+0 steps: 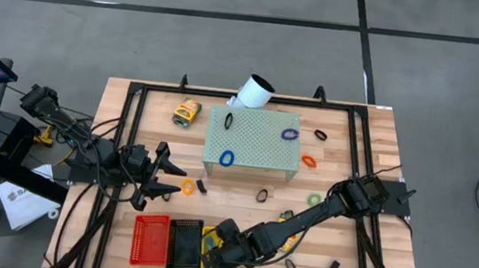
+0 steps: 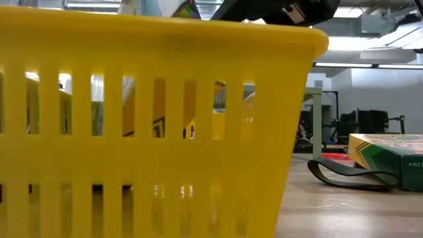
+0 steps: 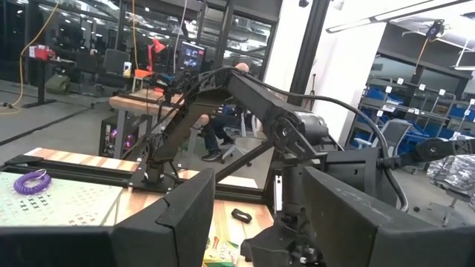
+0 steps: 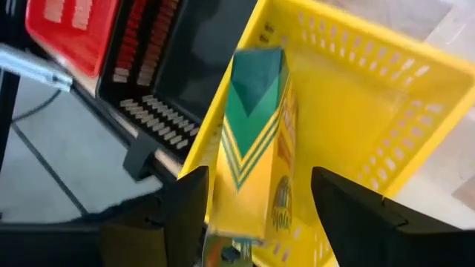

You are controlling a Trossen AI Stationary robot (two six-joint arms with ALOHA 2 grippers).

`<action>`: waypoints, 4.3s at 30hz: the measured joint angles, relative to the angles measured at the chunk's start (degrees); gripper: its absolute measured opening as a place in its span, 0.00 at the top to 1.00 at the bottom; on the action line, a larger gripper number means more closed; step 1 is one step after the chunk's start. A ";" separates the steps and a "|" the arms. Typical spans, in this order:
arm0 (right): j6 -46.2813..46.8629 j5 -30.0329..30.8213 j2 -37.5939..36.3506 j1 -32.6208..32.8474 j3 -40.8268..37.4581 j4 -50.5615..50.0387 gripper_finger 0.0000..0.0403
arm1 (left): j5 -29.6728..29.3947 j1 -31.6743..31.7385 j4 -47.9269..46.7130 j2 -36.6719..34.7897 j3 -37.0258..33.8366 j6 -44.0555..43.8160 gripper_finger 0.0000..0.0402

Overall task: Pick & Place Office Desk Supplies
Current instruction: Put the yellow crayon box into the yellow bin, then adjust the red bin on the table

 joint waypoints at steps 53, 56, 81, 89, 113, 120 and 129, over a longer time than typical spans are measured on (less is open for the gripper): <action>4.43 21.09 -7.00 0.41 0.00 -15.87 0.84 | 10.04 -0.42 -36.69 0.52 0.01 -44.23 0.76; 4.45 21.34 -8.17 0.55 0.00 -19.73 0.87 | 10.05 -0.11 -37.71 2.85 0.01 -49.94 0.85; 24.38 30.44 -9.56 11.58 -0.02 -35.43 0.99 | 13.17 -25.29 -81.65 3.55 8.32 -101.14 1.00; 23.93 32.07 -9.56 11.50 0.00 -38.64 1.00 | 22.49 -26.16 -87.55 9.08 9.01 -101.02 1.00; 24.39 32.98 -9.53 15.00 0.00 -38.86 1.00 | 21.20 -23.75 -66.00 33.11 9.00 -100.18 1.00; 26.09 32.97 -9.53 16.05 -0.02 -39.05 1.00 | 20.24 -22.29 -63.98 33.44 9.01 -99.08 1.00; 26.06 33.22 -9.51 15.64 0.00 -40.09 1.00 | 18.39 -22.47 -65.58 26.69 9.01 -100.96 1.00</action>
